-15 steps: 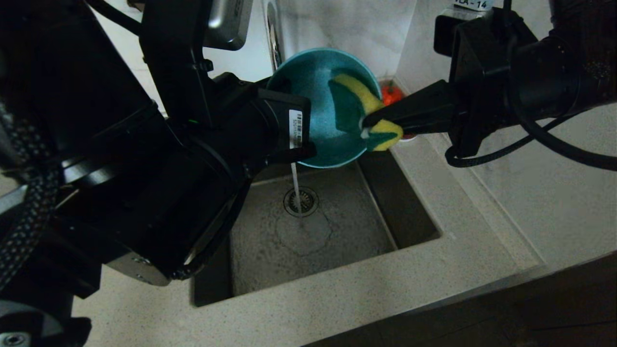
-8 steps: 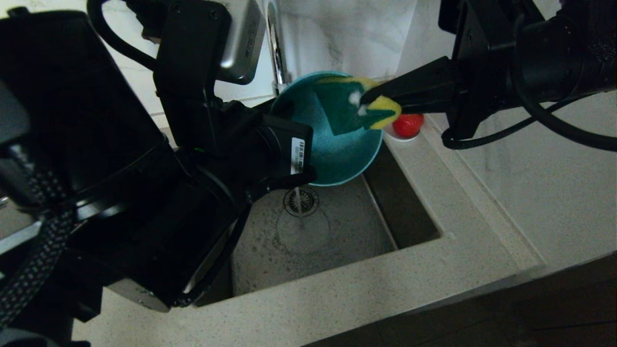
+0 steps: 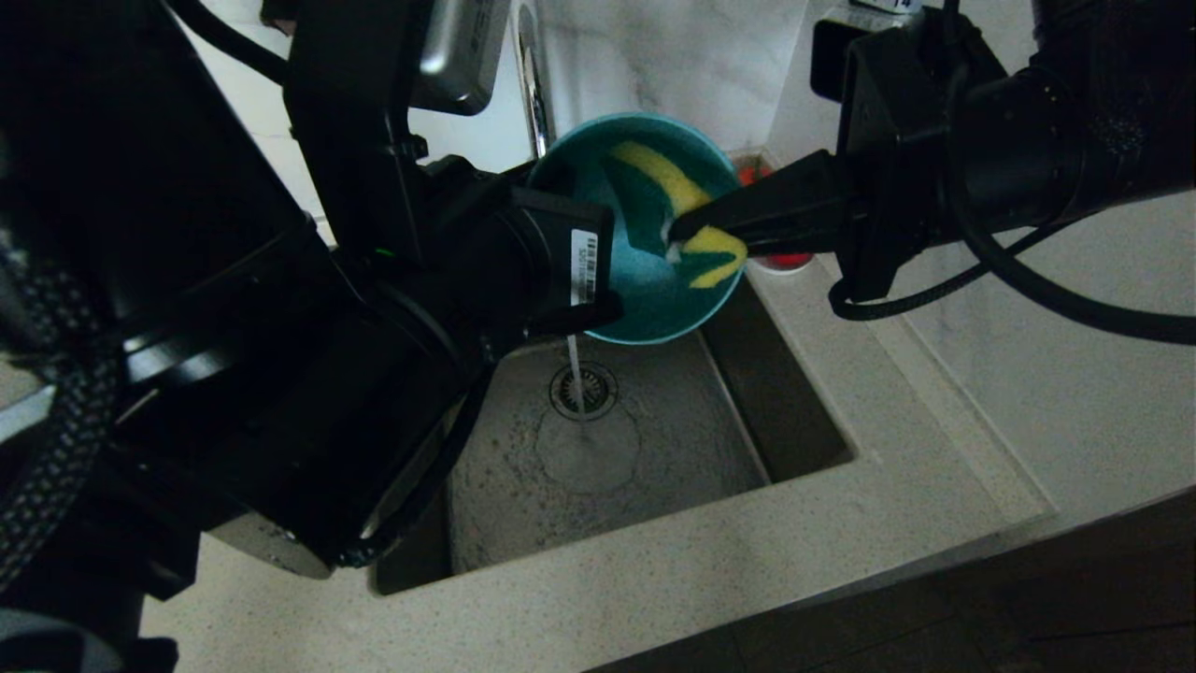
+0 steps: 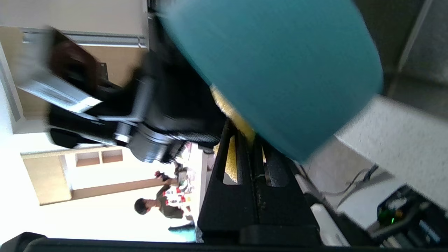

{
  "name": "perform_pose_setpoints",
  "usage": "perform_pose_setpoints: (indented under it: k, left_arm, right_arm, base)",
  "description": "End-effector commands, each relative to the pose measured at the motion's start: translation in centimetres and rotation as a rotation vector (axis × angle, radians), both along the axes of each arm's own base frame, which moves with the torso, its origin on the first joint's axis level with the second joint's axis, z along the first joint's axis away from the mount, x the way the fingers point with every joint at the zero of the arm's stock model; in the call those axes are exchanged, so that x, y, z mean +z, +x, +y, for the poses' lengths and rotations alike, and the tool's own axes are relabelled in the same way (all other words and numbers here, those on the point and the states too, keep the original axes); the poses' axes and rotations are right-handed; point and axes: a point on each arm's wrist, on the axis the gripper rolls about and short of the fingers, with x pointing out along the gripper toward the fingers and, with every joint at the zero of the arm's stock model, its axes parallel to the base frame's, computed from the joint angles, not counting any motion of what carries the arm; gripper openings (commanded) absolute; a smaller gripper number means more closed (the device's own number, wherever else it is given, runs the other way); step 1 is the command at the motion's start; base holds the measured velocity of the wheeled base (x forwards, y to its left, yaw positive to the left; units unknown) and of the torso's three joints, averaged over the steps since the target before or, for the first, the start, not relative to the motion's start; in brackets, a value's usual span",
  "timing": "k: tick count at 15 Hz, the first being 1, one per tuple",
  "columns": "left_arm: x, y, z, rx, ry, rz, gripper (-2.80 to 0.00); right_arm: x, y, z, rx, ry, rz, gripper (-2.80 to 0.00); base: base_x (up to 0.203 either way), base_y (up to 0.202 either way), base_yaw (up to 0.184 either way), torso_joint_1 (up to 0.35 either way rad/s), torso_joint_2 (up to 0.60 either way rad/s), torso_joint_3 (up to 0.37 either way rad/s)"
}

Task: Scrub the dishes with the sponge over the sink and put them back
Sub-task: Wipe the bowl

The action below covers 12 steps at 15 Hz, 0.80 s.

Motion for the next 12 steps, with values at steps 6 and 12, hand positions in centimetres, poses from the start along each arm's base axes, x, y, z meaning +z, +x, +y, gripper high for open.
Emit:
perform_pose_setpoints:
  k: [6,12]
  left_arm:
    - [0.9,0.4,0.3,0.031,-0.033,-0.017,-2.8]
    - [1.1,0.7,0.8,0.05,-0.033,-0.017,-2.8]
  right_arm:
    - [-0.6,-0.8,0.6,0.035,-0.029,0.048,-2.8]
    - [0.5,-1.4,-1.0,0.002,-0.012,0.024,-2.8]
  base:
    - [0.0,0.0,0.0,0.0,0.0,0.0]
    - [0.0,0.0,0.0,0.0,0.0,0.0]
